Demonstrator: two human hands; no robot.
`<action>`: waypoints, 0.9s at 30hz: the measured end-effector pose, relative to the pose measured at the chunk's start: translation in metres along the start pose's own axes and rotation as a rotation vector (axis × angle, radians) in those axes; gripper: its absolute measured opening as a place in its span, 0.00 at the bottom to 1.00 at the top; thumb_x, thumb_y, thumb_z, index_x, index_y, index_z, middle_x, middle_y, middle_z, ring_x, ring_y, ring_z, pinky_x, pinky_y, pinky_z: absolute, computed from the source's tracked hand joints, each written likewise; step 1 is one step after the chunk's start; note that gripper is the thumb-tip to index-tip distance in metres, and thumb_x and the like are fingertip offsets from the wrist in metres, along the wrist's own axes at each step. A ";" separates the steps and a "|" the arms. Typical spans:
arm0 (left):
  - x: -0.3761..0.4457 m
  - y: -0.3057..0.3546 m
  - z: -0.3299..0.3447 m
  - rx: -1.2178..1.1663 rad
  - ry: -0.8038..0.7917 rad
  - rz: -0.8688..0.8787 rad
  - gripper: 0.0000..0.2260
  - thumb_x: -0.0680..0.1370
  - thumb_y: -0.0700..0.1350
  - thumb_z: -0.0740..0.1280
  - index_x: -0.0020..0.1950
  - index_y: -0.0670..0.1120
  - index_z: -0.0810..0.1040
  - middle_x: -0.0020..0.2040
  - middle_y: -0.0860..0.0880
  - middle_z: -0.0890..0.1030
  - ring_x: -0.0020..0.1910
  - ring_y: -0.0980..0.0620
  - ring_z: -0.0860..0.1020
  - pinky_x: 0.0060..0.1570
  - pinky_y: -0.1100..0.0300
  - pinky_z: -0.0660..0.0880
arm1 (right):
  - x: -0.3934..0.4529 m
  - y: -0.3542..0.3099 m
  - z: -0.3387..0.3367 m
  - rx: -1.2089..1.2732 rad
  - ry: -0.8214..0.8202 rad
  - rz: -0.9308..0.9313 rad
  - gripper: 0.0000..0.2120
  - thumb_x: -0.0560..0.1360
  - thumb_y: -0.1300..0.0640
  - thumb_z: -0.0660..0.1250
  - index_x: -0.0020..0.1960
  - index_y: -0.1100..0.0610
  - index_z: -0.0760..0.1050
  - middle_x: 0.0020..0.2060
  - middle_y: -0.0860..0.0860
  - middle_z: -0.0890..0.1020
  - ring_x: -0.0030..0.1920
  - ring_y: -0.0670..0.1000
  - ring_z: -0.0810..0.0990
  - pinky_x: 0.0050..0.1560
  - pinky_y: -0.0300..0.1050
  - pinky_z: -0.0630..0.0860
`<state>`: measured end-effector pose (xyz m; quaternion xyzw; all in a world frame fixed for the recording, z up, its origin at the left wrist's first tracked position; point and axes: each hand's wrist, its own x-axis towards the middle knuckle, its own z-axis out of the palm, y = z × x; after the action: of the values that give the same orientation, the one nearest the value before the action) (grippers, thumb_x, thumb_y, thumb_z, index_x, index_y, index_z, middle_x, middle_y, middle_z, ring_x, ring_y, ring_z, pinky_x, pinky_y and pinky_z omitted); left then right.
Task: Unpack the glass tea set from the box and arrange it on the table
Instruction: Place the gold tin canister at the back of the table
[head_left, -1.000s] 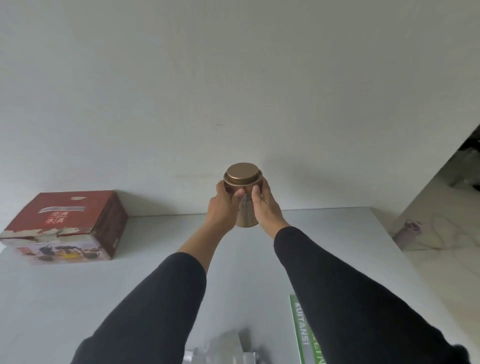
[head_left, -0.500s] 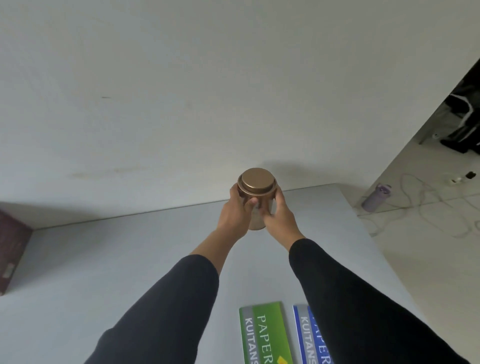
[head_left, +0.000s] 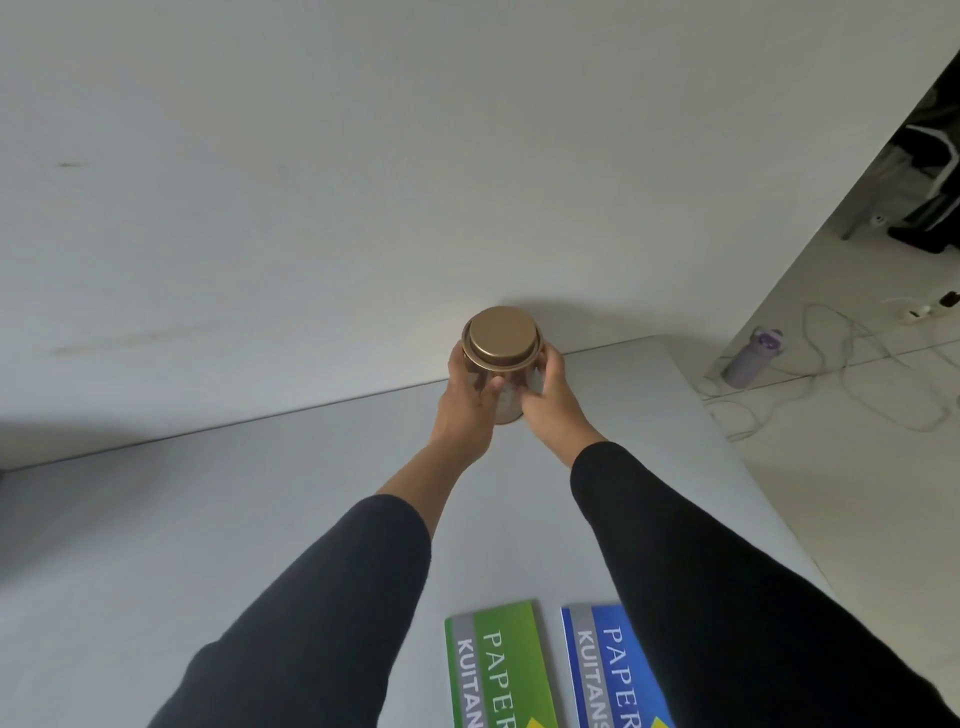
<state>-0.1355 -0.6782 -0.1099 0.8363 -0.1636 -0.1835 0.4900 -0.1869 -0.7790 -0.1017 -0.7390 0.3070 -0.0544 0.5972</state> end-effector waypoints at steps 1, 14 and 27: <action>0.000 0.001 -0.001 0.015 -0.007 -0.004 0.27 0.83 0.48 0.57 0.78 0.54 0.47 0.72 0.49 0.70 0.69 0.46 0.71 0.56 0.59 0.67 | 0.001 0.001 -0.001 0.007 -0.016 0.001 0.29 0.80 0.61 0.59 0.75 0.45 0.50 0.72 0.44 0.66 0.70 0.50 0.67 0.57 0.41 0.64; -0.044 -0.001 -0.036 0.152 0.028 -0.209 0.29 0.83 0.56 0.49 0.79 0.51 0.39 0.79 0.47 0.51 0.76 0.41 0.58 0.71 0.48 0.60 | -0.040 -0.006 -0.009 -0.035 0.069 0.105 0.31 0.79 0.62 0.54 0.77 0.47 0.45 0.76 0.52 0.58 0.73 0.55 0.63 0.59 0.42 0.63; -0.148 0.017 -0.183 0.190 0.179 -0.051 0.29 0.83 0.55 0.50 0.79 0.47 0.41 0.80 0.48 0.47 0.79 0.49 0.47 0.75 0.52 0.49 | -0.159 -0.109 0.058 -0.077 0.024 -0.002 0.16 0.77 0.57 0.58 0.65 0.48 0.63 0.47 0.48 0.70 0.48 0.50 0.71 0.48 0.42 0.66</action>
<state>-0.1820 -0.4801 0.0091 0.8960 -0.1145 -0.1043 0.4162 -0.2465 -0.6371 0.0272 -0.7610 0.3154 -0.0522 0.5646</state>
